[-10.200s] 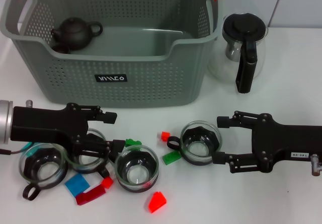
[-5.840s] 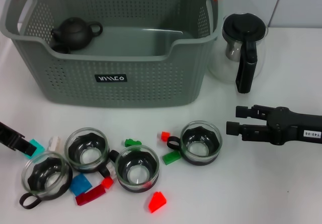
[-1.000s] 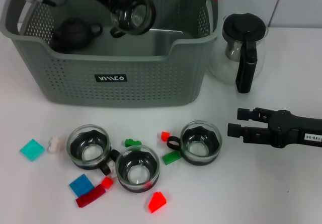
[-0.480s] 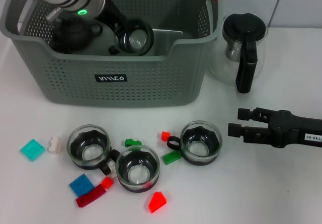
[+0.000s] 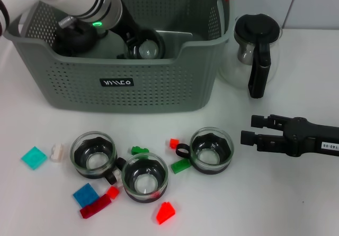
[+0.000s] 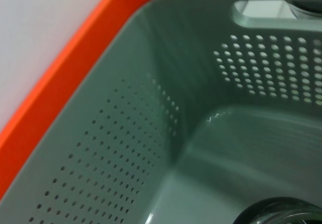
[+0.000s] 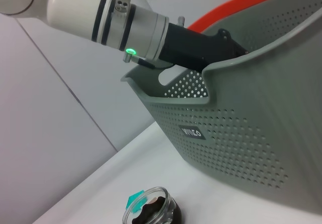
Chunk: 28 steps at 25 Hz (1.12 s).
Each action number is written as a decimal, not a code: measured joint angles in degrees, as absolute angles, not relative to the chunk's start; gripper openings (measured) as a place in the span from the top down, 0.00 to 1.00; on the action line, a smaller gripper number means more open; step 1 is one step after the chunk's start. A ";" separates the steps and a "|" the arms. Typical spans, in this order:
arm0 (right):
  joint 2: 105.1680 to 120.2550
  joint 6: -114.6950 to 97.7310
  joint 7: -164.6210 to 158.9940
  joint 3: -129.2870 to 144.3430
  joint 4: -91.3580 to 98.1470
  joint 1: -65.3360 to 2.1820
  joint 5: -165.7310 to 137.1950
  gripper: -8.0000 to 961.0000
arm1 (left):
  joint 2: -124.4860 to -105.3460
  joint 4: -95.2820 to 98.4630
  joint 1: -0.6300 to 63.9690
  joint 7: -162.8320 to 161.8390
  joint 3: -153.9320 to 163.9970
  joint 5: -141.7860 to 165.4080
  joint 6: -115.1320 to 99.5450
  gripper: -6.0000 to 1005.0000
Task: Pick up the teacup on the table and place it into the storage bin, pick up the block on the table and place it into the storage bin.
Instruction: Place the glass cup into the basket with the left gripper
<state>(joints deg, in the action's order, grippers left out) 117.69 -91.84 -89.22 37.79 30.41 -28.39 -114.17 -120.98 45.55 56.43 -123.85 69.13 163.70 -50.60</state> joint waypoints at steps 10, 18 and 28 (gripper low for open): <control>117.63 -91.73 -89.20 37.79 30.41 -28.45 -114.17 0.05 | -120.48 43.91 56.33 -124.22 69.51 163.74 -48.01 0.95; 117.53 -91.50 -89.21 37.79 30.41 -28.48 -114.17 0.05 | -120.15 41.17 56.63 -124.15 69.51 163.74 -45.67 0.95; 117.51 -91.33 -89.21 37.79 30.41 -28.31 -114.17 0.05 | -120.25 41.28 56.13 -124.15 69.51 163.74 -43.66 0.92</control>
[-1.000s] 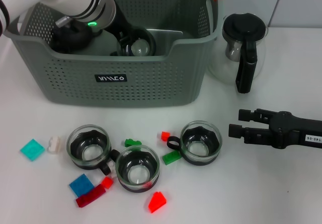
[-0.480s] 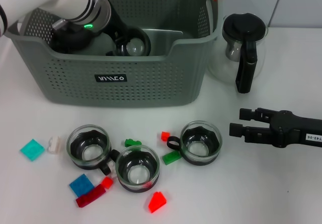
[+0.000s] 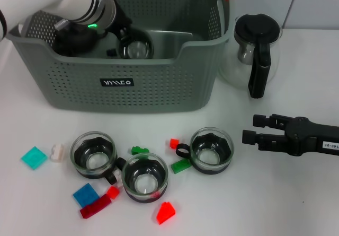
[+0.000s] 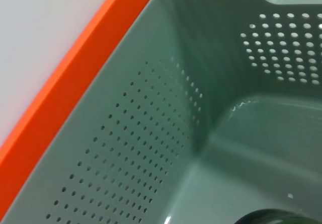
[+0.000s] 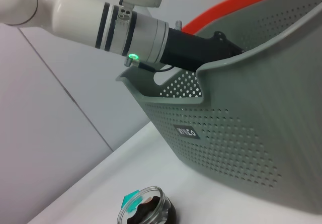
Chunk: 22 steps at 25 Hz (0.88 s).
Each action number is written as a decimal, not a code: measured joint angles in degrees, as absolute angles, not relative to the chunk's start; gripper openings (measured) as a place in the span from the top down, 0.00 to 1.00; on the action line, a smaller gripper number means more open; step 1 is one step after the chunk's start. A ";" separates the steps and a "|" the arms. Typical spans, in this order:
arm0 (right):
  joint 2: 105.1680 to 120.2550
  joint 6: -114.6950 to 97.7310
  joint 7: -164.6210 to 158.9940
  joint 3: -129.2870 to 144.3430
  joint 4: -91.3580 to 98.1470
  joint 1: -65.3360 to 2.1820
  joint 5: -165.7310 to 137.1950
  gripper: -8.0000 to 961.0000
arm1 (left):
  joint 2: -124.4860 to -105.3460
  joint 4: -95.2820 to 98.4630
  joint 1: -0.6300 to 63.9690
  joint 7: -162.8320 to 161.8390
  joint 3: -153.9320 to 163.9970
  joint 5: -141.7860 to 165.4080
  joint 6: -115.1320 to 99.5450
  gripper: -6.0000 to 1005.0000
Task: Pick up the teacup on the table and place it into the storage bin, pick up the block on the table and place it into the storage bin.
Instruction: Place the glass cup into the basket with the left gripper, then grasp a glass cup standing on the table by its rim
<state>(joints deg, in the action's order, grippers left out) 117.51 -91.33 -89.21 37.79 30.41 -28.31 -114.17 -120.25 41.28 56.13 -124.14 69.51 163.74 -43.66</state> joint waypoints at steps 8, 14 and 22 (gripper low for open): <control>117.44 -91.30 -89.21 37.79 30.41 -28.15 -114.17 0.05 | -120.81 44.50 55.36 -124.92 67.26 162.93 -43.70 0.70; 117.34 -91.31 -89.20 37.79 30.41 -28.07 -114.17 0.05 | -120.79 57.49 52.82 -122.64 56.89 153.76 -55.75 0.47; 117.31 -91.51 -89.36 37.79 30.41 -28.04 -114.17 0.05 | -119.69 72.67 47.43 -125.18 40.40 138.19 -78.74 0.42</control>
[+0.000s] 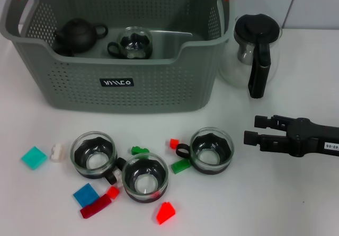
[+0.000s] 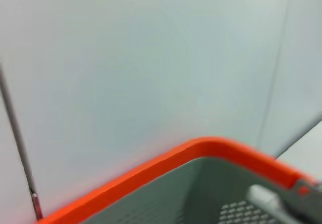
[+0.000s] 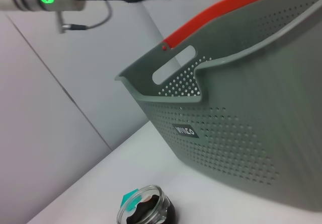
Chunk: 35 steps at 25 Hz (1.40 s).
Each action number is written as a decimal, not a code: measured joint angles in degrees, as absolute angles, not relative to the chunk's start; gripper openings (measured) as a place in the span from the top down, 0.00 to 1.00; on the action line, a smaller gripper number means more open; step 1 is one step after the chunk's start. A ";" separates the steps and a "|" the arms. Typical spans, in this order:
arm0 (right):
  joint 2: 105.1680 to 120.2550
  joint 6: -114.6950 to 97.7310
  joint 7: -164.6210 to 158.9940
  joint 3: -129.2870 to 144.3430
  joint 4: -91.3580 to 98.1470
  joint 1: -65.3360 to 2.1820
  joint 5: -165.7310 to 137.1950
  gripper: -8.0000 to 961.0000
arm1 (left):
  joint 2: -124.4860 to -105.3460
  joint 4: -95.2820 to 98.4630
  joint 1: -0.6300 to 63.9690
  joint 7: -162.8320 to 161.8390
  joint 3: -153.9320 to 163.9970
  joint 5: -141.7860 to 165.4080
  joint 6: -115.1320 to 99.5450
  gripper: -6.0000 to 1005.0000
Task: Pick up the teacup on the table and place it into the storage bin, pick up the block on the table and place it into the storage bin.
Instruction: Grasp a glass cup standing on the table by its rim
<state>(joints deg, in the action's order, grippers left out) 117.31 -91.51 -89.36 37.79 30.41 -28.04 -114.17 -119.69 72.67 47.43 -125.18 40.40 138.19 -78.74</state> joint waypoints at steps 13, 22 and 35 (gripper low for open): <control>117.34 -91.42 -89.89 37.90 30.41 -28.69 -114.40 0.05 | -111.68 76.87 39.98 -128.53 35.40 122.45 -112.98 0.42; 117.28 -91.51 -90.00 38.10 30.41 -29.38 -114.43 0.05 | -110.77 76.72 38.58 -132.95 45.74 132.15 -118.30 0.42; 117.24 -91.85 -90.18 38.30 30.41 -29.38 -114.44 0.05 | -118.14 79.84 41.17 -133.16 53.41 156.18 -115.56 0.42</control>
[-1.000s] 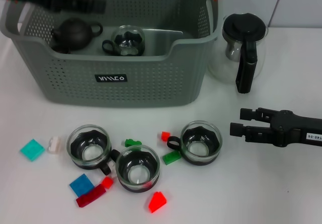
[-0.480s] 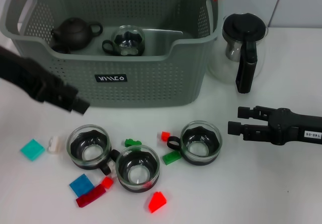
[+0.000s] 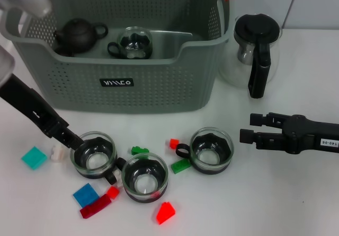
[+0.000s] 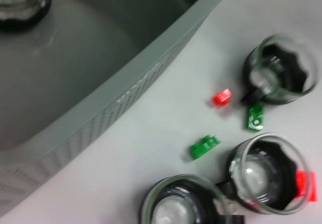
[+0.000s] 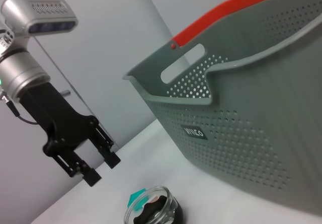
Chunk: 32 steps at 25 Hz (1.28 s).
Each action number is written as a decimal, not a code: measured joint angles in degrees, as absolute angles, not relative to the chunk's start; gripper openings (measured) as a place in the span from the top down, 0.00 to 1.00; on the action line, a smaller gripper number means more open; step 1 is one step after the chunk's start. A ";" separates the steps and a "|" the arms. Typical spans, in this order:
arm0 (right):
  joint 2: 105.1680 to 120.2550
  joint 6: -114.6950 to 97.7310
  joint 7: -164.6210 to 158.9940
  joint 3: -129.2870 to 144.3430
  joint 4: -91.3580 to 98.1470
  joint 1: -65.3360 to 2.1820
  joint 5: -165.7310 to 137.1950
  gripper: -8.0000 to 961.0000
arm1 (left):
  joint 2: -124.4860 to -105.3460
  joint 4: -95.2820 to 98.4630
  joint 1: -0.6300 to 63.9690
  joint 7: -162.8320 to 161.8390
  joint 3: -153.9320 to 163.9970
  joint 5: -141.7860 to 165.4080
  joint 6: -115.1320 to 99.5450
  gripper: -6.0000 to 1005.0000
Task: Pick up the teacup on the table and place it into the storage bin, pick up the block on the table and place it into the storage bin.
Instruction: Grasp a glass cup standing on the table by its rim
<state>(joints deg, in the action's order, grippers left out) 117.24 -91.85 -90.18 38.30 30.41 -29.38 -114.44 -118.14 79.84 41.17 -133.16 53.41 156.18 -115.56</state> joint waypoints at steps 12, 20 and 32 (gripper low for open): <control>117.34 -91.66 -90.15 38.32 30.41 -29.26 -114.43 0.05 | -122.40 81.50 40.22 -130.98 64.76 163.00 -105.88 0.43; 117.45 -91.43 -90.17 38.09 30.33 -28.72 -114.43 0.05 | -122.48 79.86 39.85 -130.03 68.66 163.59 -102.51 0.43; 117.26 -91.83 -90.18 37.87 29.37 -28.12 -114.43 0.05 | -122.85 77.71 39.70 -126.79 69.17 163.65 -99.96 0.43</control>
<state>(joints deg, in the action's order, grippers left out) 117.26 -91.83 -90.18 37.87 29.37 -28.12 -114.43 -122.85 77.71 39.70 -126.79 69.17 163.65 -99.96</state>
